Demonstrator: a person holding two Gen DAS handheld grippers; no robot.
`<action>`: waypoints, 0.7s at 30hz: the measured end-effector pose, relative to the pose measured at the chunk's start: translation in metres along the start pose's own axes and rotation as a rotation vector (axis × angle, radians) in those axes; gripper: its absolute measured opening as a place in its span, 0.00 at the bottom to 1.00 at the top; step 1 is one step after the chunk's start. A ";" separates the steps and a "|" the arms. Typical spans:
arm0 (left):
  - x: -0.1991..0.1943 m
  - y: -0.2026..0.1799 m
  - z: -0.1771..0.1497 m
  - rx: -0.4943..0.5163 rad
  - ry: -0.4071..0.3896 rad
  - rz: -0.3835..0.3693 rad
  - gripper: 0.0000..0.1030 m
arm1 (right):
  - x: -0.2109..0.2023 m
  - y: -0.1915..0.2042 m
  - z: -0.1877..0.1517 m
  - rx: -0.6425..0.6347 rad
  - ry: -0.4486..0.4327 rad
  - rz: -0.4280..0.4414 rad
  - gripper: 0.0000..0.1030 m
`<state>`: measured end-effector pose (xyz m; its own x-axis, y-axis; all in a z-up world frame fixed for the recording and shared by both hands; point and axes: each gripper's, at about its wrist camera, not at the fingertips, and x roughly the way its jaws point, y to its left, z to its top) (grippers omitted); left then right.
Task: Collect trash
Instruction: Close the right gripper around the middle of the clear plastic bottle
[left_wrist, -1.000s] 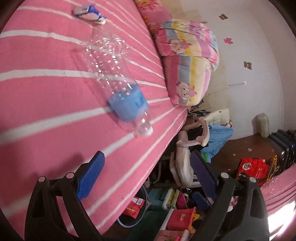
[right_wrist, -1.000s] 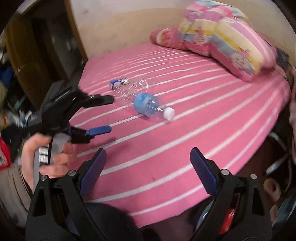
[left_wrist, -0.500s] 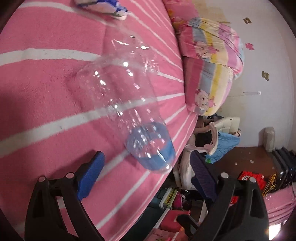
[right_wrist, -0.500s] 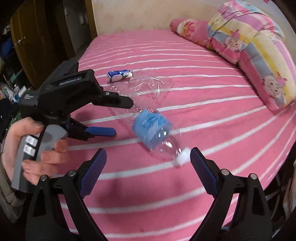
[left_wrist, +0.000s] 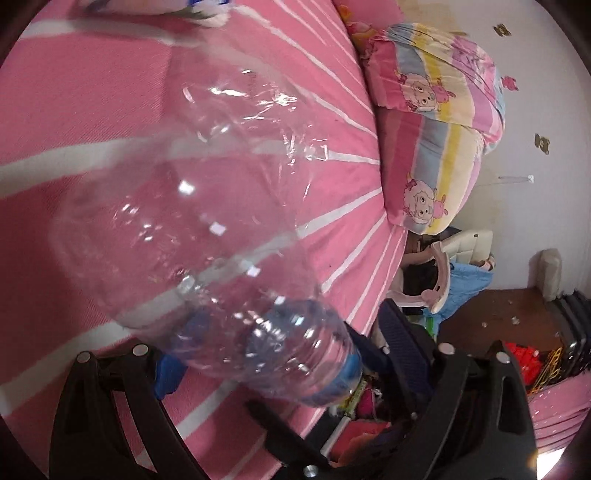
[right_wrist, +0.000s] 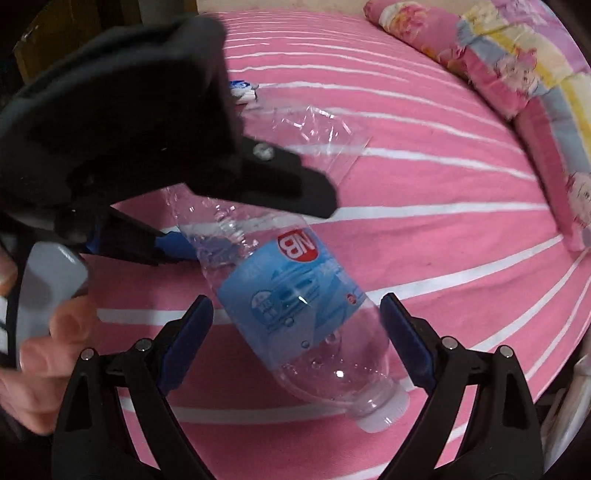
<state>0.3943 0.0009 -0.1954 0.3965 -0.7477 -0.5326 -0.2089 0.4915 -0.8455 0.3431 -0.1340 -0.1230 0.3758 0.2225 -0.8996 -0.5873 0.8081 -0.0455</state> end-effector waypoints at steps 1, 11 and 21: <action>0.000 -0.001 0.000 0.014 -0.008 0.023 0.60 | 0.002 0.001 -0.001 0.007 0.005 0.001 0.76; -0.009 0.011 -0.010 -0.022 -0.010 -0.025 0.59 | -0.009 0.018 -0.019 0.040 -0.023 -0.006 0.65; -0.023 0.004 -0.060 0.017 -0.017 -0.051 0.59 | -0.034 0.032 -0.051 0.061 -0.027 -0.027 0.65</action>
<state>0.3306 -0.0073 -0.1887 0.4211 -0.7644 -0.4882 -0.1726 0.4609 -0.8705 0.2747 -0.1433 -0.1160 0.4101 0.2144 -0.8865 -0.5321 0.8456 -0.0417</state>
